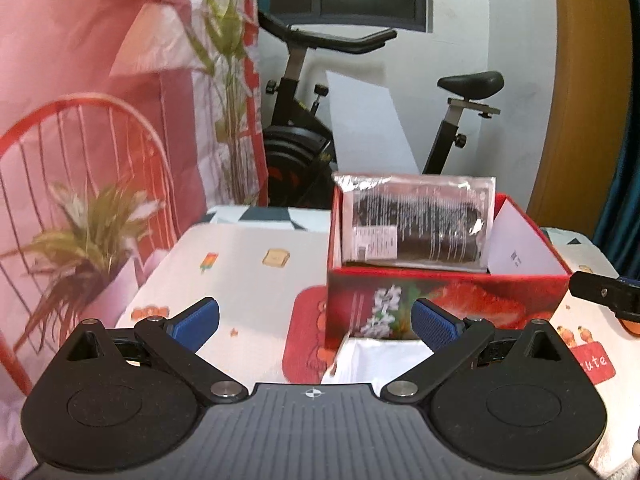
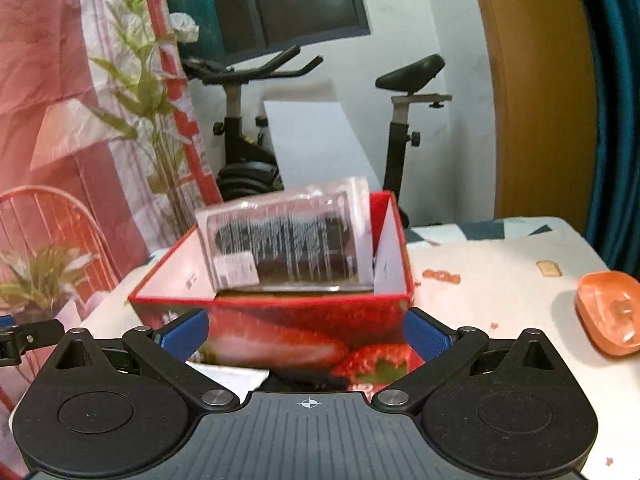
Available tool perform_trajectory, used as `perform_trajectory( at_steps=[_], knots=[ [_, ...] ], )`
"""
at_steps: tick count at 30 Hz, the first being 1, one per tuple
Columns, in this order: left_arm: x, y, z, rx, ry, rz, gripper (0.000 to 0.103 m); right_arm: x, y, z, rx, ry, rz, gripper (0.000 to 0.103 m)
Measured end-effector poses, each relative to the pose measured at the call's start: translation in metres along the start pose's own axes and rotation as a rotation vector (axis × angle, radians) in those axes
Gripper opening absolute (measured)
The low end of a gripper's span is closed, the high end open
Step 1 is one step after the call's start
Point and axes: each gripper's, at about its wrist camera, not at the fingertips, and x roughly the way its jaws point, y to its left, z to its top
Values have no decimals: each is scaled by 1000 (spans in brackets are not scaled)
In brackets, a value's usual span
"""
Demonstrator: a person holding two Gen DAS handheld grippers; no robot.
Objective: Organize soft objects
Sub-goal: 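Move both grippers down to the grey knit cloth in front of the box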
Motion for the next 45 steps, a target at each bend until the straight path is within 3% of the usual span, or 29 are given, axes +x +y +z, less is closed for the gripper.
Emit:
perform_trajectory(
  at_steps=[7,11,15,25,41,42,44,45],
  knots=[
    [14,5,-27,-48,52,4,101,12,10,-21,-67,58,22,102],
    [26,4,-46,-60,126,-18,100,17,8,-33,-71,107,34,101],
    [28,6,-59,-103,166,-36,98,18,4,-45,-73,143,39,94],
    [32,-7,-77,-102,220,-113,89,19,1,-62,-105,205,71,88],
    [42,-23,-90,-71,240,-226,88,26,6,-78,-173,249,118,90],
    [43,-22,-91,-78,241,-231,85,28,6,-79,-173,257,120,90],
    [44,-20,-93,-90,234,-258,63,31,6,-82,-174,275,128,90],
    [45,-20,-94,-96,238,-270,60,32,7,-83,-175,279,131,91]
  ],
)
